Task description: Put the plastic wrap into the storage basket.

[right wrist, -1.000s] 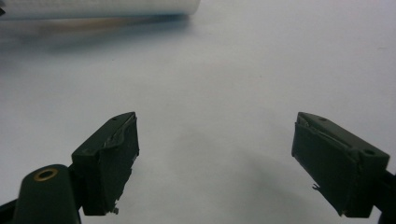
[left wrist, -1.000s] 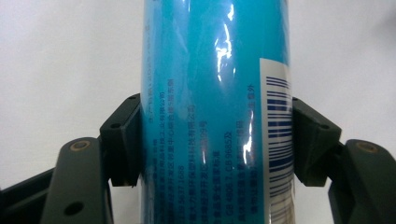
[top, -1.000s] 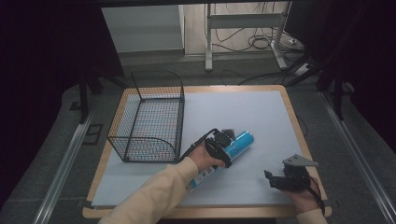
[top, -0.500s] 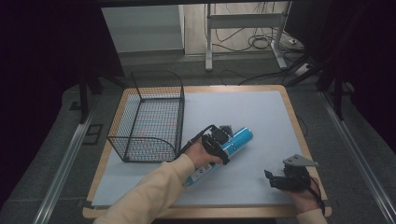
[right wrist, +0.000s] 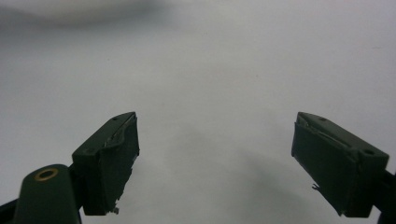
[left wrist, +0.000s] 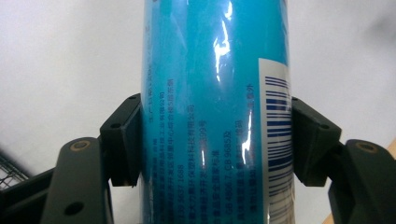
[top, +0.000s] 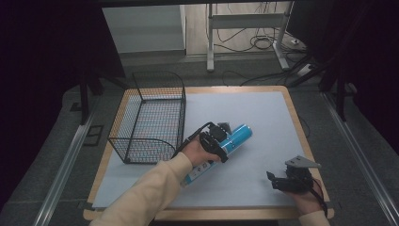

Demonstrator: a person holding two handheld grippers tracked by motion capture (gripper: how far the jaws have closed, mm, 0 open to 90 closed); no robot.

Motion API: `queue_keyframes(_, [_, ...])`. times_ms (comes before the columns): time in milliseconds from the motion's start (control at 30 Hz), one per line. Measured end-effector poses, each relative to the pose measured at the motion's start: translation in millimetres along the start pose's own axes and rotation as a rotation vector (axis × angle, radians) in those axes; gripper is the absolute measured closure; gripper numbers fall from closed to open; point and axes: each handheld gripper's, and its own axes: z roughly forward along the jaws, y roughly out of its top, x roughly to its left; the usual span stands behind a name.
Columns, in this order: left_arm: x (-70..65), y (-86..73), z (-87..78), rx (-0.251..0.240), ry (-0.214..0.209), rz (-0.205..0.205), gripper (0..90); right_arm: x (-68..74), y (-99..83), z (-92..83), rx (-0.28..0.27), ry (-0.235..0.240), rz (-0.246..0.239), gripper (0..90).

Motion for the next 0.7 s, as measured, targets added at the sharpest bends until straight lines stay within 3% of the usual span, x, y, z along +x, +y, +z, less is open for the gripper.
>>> queue_keyframes(700, [20.5,3.0,-33.7,-0.057,0.018,-0.044,31.3,-0.1,-0.1,0.8,0.003,-0.001,0.002,15.4])
